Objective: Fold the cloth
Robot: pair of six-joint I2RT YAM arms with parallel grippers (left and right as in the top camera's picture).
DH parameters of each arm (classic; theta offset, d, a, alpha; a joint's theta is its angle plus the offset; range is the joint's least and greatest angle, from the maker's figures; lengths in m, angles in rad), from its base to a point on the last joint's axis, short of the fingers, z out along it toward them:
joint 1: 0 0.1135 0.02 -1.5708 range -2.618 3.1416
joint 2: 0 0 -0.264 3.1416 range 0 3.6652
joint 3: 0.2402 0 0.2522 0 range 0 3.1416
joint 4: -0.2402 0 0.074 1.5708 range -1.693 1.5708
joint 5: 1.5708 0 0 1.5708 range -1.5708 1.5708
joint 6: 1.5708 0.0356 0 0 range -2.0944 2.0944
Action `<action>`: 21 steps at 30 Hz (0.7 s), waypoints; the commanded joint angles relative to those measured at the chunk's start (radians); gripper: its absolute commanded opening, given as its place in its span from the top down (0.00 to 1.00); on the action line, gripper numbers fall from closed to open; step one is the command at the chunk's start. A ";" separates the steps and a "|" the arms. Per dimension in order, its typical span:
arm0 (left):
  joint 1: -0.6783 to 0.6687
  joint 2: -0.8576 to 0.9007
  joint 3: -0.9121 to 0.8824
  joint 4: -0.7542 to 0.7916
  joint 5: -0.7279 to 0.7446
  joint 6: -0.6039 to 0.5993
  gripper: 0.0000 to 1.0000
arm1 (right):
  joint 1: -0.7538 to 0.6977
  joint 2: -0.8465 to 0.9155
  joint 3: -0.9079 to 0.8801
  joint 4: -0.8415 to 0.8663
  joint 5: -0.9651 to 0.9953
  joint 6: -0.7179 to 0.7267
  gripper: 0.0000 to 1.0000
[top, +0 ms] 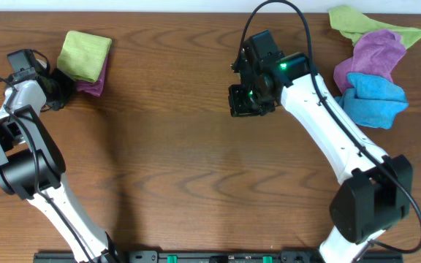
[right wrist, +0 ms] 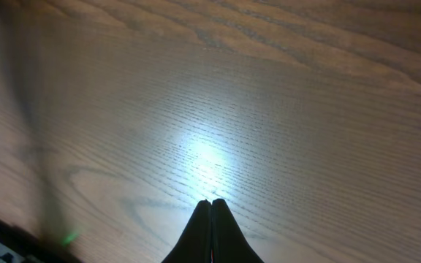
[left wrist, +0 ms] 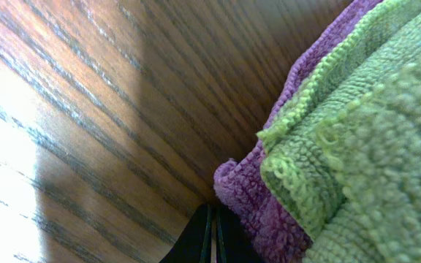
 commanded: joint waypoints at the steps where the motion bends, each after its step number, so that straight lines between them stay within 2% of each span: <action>1: 0.001 0.013 0.007 -0.009 0.008 0.000 0.94 | 0.007 -0.008 0.011 -0.001 -0.001 0.011 0.99; 9: 0.111 -0.080 0.007 -0.126 -0.044 -0.025 0.94 | 0.007 -0.008 0.011 -0.013 0.000 0.011 0.99; 14: 0.154 -0.238 0.007 -0.210 -0.016 0.109 0.94 | 0.007 -0.008 0.011 -0.024 0.000 -0.004 0.99; 21: 0.113 -0.525 0.007 -0.423 0.066 0.288 0.94 | -0.021 -0.085 0.013 -0.079 0.030 -0.035 0.99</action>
